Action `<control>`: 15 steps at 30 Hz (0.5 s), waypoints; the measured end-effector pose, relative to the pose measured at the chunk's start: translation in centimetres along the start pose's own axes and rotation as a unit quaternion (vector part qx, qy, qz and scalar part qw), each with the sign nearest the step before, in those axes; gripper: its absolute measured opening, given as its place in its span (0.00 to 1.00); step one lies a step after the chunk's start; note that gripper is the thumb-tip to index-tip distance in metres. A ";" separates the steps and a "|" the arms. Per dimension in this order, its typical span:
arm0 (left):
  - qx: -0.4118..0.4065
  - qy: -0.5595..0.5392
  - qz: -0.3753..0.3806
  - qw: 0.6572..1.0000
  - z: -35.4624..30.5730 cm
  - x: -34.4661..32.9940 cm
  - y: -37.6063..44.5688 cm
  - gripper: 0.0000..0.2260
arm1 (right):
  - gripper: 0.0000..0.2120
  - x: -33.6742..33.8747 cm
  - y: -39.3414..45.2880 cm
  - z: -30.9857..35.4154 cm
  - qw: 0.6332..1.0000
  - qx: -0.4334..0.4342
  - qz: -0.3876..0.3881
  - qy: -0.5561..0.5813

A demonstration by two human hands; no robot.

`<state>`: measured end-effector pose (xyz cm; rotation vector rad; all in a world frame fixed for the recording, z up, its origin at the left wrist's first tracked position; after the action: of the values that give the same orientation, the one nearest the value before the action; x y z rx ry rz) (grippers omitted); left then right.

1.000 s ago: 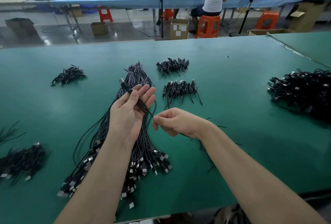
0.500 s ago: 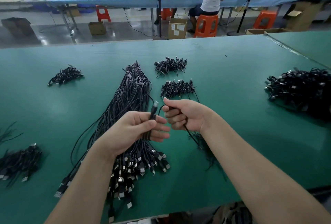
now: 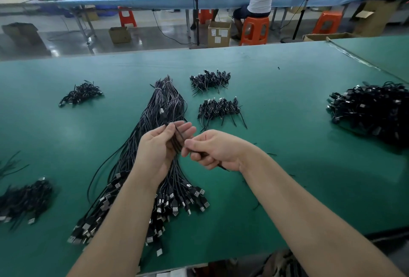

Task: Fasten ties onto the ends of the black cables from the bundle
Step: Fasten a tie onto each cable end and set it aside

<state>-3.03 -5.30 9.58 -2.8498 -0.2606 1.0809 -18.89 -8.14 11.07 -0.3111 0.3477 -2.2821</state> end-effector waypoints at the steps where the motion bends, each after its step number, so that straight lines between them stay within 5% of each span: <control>1: -0.003 -0.017 0.005 1.000 -0.1 -0.2 0.0 0.11 | 0.15 -0.2 0.1 -0.4 1.000 -0.006 -0.006 0.000; 15: -0.034 -0.038 0.014 0.999 -0.1 -1.8 0.0 0.09 | 0.04 -0.6 0.1 -1.5 0.997 0.038 -0.029 0.061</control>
<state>-4.32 -5.68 10.80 -2.8835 -0.2682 1.2119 -18.90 -7.50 9.58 -0.1447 0.3164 -2.3702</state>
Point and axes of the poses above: each hand's wrist, its own y-axis towards the middle knuckle, its own x-axis out of the back of the hand, z = x × y, the point moved 1 cm from there along y, towards the middle knuckle, and after that the axes turned 10 degrees about -y, right-handed, at the moved point
